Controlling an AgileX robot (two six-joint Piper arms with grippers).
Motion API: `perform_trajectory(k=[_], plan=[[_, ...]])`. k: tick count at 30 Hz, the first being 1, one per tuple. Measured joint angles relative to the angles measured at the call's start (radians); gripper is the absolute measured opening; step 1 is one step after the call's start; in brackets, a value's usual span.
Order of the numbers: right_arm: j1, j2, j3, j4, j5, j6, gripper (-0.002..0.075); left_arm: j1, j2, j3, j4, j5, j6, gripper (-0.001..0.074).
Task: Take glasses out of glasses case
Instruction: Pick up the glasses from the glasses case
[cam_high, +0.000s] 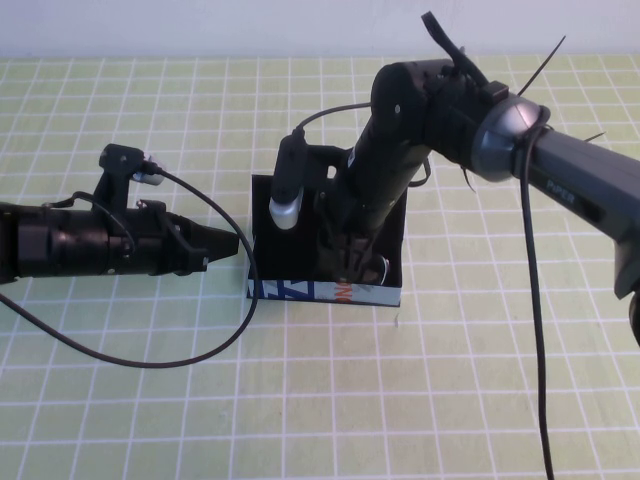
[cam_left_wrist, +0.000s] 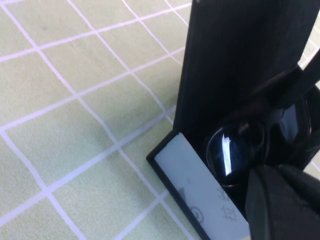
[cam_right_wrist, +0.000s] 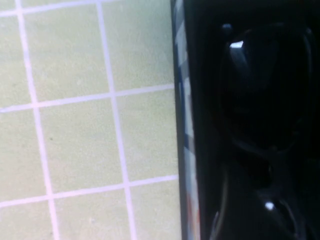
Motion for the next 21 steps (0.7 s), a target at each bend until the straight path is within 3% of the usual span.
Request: perform_trajectory(k=[21], plan=[[0.0, 0.0, 0.0, -0.004, -0.006, -0.006, 0.0286, 0.0, 0.0, 0.0, 0.001, 0.0, 0.0, -0.0004]])
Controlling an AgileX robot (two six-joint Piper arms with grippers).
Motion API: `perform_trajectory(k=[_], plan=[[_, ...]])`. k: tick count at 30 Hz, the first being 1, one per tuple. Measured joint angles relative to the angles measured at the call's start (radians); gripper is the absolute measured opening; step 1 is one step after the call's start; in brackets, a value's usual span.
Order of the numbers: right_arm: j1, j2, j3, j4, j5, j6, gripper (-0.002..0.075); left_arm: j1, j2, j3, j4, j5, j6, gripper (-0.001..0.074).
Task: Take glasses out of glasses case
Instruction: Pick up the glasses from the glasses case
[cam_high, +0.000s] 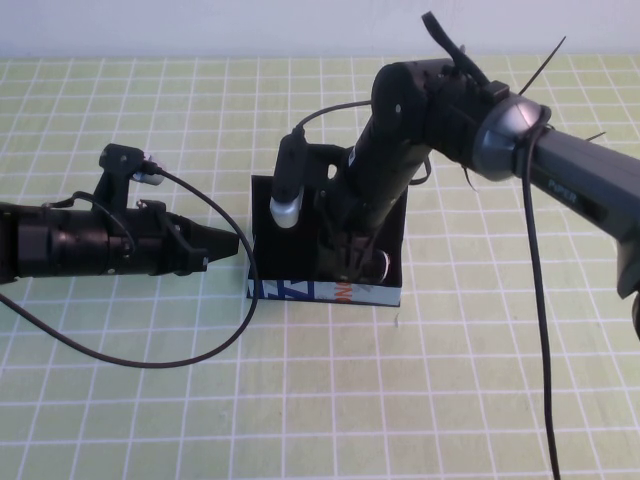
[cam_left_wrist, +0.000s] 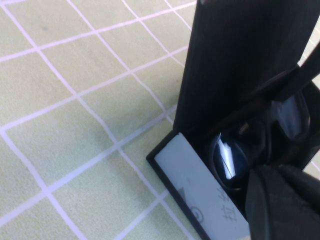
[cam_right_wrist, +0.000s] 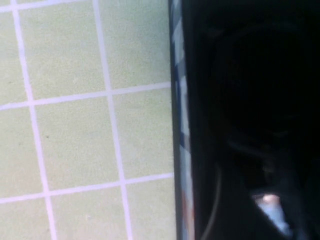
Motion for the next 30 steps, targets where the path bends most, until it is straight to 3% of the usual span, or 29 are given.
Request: perform_trajectory(k=[8, 16, 30], plan=[[0.0, -0.027, 0.0, -0.005, -0.001, 0.0, 0.0295, 0.0, 0.0, 0.0, 0.0, 0.0, 0.0, -0.0004], [0.0, -0.027, 0.0, -0.005, -0.035, -0.001, 0.0356, 0.0, 0.0, 0.0, 0.0, 0.0, 0.0, -0.0004], [0.0, 0.024, 0.0, -0.016, -0.031, -0.002, 0.0362, 0.0, 0.0, 0.0, 0.001, 0.0, 0.0, -0.0004]])
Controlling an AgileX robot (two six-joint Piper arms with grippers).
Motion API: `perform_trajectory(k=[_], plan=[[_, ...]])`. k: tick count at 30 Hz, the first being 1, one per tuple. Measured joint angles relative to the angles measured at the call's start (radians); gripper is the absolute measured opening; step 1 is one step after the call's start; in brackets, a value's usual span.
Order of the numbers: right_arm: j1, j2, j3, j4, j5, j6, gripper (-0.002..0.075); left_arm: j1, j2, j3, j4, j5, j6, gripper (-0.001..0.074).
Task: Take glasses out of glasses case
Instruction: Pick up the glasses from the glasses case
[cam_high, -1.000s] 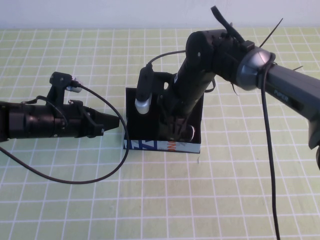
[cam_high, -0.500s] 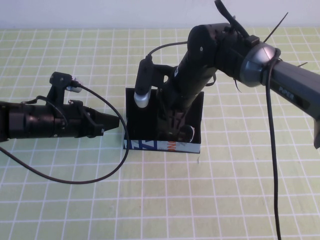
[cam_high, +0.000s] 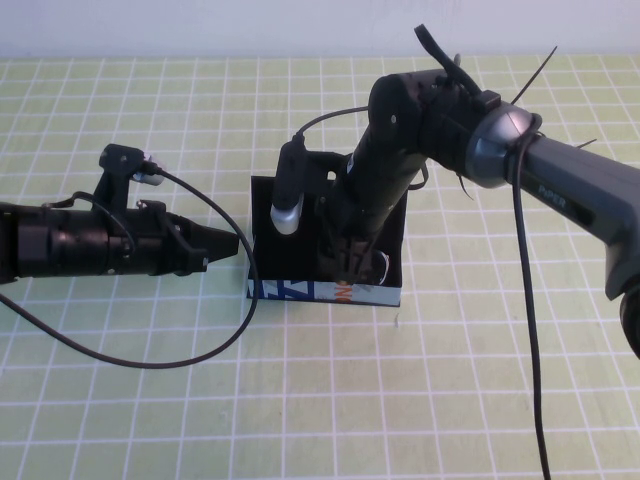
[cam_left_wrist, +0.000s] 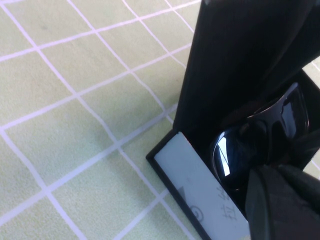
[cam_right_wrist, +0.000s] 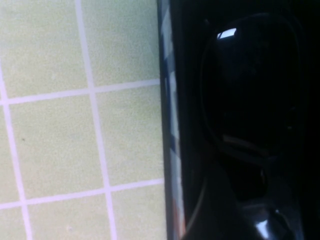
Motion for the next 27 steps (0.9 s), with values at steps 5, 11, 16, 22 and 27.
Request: perform_trajectory(k=[5, 11, 16, 22, 27], plan=[[0.0, 0.0, 0.0, 0.0, -0.002, -0.001, 0.0363, 0.0, 0.0, 0.0, 0.002, 0.0, 0.0, -0.0004], [0.0, 0.007, 0.0, 0.0, -0.015, -0.002, 0.0362, 0.0, 0.0, 0.0, 0.002, 0.0, 0.0, -0.0004], [0.0, 0.012, 0.0, -0.002, -0.017, -0.005, 0.0362, 0.0, 0.0, 0.0, 0.002, 0.0, 0.0, -0.0004], [0.0, 0.012, 0.0, -0.003, -0.015, -0.005, 0.0328, 0.0, 0.0, 0.0, 0.002, 0.0, 0.0, -0.0004], [0.0, 0.012, 0.0, -0.004, -0.014, -0.005, 0.0266, 0.0, 0.0, 0.0, 0.002, 0.0, 0.0, -0.0004]])
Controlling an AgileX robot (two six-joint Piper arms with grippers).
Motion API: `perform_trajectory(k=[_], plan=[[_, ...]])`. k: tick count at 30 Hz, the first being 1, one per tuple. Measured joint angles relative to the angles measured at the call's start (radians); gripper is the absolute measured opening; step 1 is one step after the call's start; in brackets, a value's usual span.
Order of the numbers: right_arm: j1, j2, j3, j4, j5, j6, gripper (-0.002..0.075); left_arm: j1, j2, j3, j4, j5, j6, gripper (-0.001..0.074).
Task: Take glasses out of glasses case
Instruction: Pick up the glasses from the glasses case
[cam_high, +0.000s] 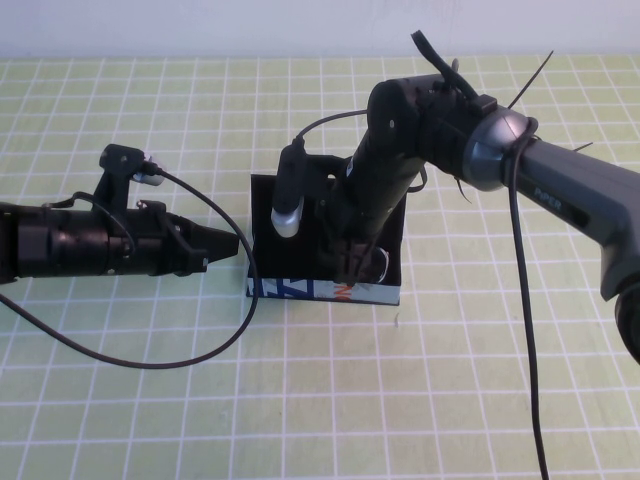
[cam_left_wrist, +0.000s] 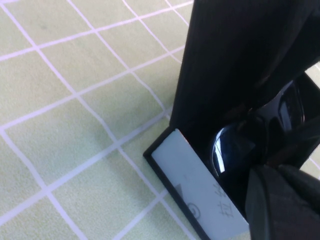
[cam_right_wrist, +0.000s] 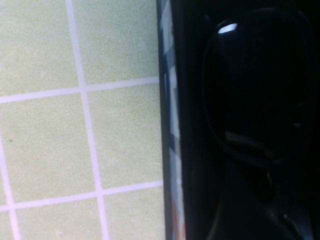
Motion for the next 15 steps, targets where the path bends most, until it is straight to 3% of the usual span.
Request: perform_trajectory(k=[15], plan=[[0.0, -0.006, -0.002, -0.001, 0.017, 0.0, 0.0031, 0.0, 0.0, 0.0, 0.0, 0.0, 0.0, -0.0004]])
